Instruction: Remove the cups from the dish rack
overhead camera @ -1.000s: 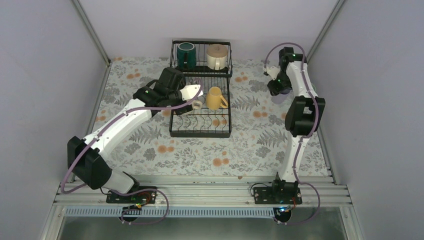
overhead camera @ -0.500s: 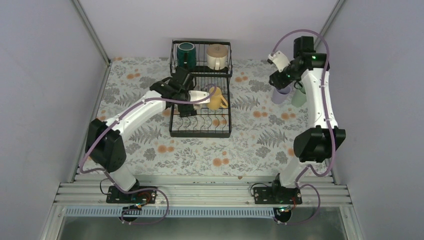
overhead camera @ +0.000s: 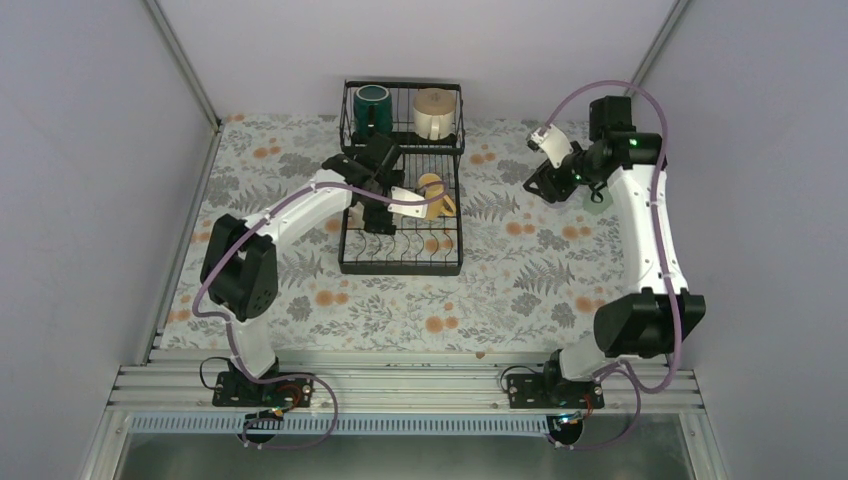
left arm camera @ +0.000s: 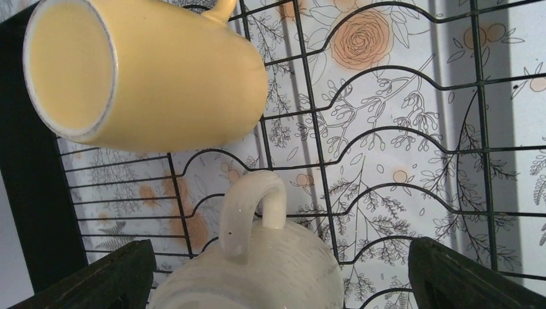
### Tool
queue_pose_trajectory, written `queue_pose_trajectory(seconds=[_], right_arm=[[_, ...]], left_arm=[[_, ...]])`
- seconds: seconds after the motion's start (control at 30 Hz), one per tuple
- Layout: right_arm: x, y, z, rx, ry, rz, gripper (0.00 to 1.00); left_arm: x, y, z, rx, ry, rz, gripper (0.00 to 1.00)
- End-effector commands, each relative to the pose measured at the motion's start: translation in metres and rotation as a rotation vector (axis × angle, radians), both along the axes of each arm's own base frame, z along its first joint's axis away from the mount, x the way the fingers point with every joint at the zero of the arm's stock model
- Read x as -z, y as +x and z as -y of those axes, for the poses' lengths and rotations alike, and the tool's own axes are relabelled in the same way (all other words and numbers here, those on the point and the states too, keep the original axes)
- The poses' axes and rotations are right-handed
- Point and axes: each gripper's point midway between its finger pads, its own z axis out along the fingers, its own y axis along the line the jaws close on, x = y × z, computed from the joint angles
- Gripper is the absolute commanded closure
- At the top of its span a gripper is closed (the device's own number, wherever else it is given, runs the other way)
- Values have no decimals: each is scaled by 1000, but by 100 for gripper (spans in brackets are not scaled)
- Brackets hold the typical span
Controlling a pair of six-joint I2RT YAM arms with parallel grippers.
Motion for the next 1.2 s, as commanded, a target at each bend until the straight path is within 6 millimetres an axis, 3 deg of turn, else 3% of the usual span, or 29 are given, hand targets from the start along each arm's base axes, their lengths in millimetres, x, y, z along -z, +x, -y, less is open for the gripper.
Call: queue_pose_trajectory(seconds=[0.0, 0.13, 0.6, 0.7, 0.97, 1.17], right_arm=[[-9, -17, -13, -86, 37, 49, 46], [-8, -24, -13, -94, 32, 68, 47], [-13, -35, -19, -96, 77, 77, 51], [-8, -37, -18, -92, 69, 71, 51], [-2, -39, -19, -94, 77, 56, 54], [1, -40, -21, -98, 87, 44, 54]], left_arm=[[0, 1, 4, 113, 0, 27, 3], [0, 12, 11, 126, -5, 42, 3], [38, 25, 20, 138, 70, -103, 9], [44, 23, 18, 128, 88, -139, 14], [61, 25, 6, 79, 161, -173, 41], [64, 23, 4, 69, 170, -181, 45]])
